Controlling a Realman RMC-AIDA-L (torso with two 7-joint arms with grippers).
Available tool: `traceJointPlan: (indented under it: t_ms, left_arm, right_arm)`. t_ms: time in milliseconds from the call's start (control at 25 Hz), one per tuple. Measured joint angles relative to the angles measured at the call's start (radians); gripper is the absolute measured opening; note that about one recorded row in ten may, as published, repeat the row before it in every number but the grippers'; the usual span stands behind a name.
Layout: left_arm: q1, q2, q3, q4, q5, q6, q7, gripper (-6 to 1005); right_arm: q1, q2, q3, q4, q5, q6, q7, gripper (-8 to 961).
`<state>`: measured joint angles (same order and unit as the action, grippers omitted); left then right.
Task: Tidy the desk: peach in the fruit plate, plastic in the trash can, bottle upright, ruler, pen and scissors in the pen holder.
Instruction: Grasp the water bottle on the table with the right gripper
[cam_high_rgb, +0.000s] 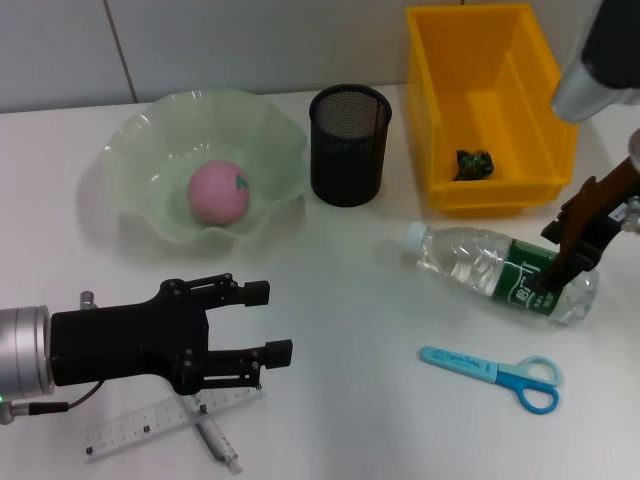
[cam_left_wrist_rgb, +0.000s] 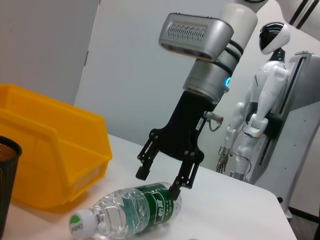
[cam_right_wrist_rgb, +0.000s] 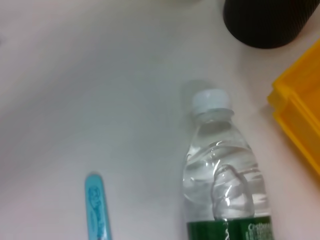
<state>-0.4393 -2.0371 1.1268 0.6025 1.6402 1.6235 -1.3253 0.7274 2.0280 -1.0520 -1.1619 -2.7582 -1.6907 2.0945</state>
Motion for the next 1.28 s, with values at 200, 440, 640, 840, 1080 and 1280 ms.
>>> traceJointPlan:
  t_ms: [200,440,640,840,1080,1280]
  left_arm:
    - [0.001,0.000,-0.005,0.000,-0.001,0.002,0.000,799]
    - [0.002,0.001,-0.009,0.001,-0.001,0.009,0.000,799]
    - [0.002,0.002,-0.010,0.001,-0.001,0.010,0.000,799]
    - [0.002,0.002,-0.010,0.002,0.000,0.013,0.000,799]
    - [0.002,0.002,-0.010,0.003,0.000,0.013,0.000,798]
    - [-0.001,0.002,-0.010,0.001,0.000,0.013,0.000,798]
  right_arm:
    - [0.014,0.009,-0.038,0.048,-0.008,0.048,-0.001,783]
    - [0.037,0.012,-0.050,0.115,-0.021,0.083,-0.005,784]
    - [0.042,0.021,-0.051,0.143,-0.039,0.113,-0.011,784]
    - [0.051,0.022,-0.058,0.179,-0.045,0.132,-0.011,783]
    - [0.051,0.024,-0.078,0.211,-0.047,0.160,-0.011,782]
    - [0.052,0.024,-0.080,0.215,-0.048,0.166,-0.011,782]
